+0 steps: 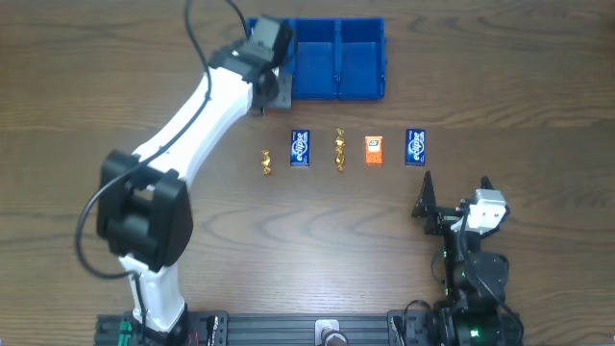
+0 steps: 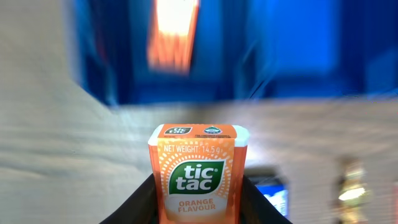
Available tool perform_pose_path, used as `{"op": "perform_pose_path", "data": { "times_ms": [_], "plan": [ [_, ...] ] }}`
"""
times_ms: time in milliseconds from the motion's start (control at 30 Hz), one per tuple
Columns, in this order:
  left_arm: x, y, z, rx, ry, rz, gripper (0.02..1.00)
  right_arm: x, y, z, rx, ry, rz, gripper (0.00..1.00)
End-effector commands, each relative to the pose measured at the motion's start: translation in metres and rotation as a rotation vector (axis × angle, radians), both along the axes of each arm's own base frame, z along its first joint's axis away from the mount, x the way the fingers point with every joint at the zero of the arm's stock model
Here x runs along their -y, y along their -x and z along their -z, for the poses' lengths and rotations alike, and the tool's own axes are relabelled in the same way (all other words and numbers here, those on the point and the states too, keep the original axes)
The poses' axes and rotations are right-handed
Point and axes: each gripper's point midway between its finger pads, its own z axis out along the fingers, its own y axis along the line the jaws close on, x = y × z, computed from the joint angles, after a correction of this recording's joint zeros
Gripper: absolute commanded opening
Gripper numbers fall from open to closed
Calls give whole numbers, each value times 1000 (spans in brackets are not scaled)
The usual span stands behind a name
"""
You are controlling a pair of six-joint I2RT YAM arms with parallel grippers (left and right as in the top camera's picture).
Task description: Sort Candies Into Trays
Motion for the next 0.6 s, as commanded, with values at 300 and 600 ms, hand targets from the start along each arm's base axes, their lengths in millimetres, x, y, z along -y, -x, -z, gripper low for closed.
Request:
{"op": "perform_pose_path", "data": {
  "times_ms": [300, 600],
  "plan": [
    [-30, -74, -81, 297, -17, -107, 417, 2, 0, 1, 0, 6, 6, 998],
    [-29, -82, -33, 214, -48, -90, 461, 2, 0, 1, 0, 7, 6, 998]
  ]
}}
